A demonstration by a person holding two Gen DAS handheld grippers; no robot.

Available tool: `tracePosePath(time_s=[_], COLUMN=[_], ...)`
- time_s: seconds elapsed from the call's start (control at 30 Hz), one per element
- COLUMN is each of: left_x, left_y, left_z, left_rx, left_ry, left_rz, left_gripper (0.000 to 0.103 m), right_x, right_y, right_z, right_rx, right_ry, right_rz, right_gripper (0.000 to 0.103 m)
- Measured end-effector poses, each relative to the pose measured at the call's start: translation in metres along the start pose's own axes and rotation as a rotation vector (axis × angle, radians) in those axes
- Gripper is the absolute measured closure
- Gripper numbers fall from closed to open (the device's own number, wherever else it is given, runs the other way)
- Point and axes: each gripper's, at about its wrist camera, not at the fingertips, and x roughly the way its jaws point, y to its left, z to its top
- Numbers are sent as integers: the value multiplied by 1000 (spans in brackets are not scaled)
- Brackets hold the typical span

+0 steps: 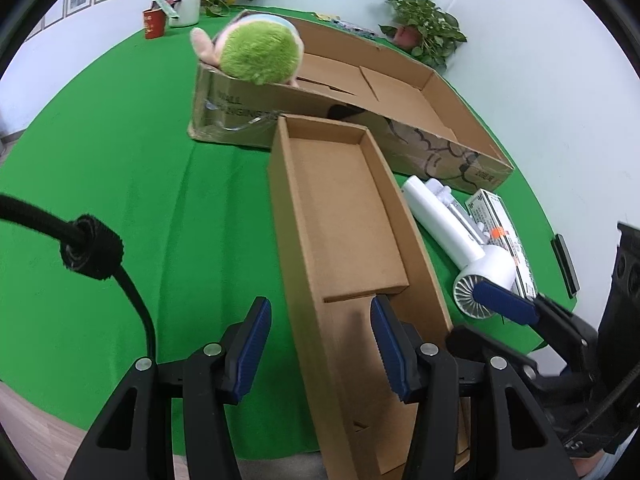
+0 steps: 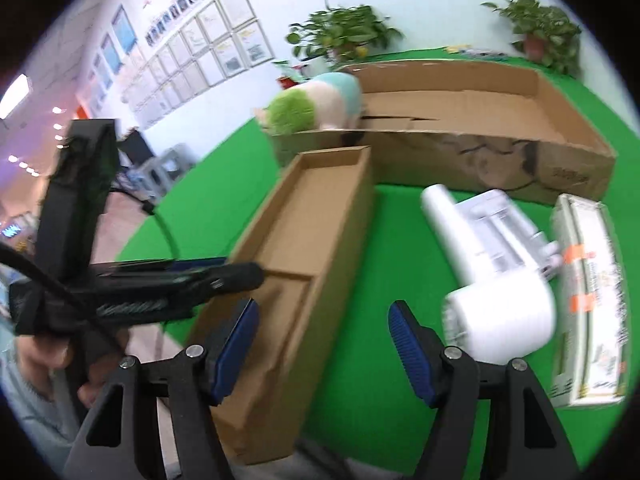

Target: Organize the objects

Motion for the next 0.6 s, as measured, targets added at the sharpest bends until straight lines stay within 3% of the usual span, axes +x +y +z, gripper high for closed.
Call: tracePosePath(time_s=[0.13, 0.37, 0.6], left_x=[4, 4, 1], left_y=[-1, -1, -7], left_z=[0, 0, -2], left_rx=[6, 17, 40], left_ry=[5, -7, -5], left_rz=[-12, 16, 47], left_gripper=[69, 87, 89], right_x=[9, 19, 17], right_y=[5, 13, 20], right_z=[0, -2, -4], right_rx=[-16, -26, -37], right_ry=[19, 48, 39], right_rz=[-35, -9, -32], right_gripper=[61, 87, 88])
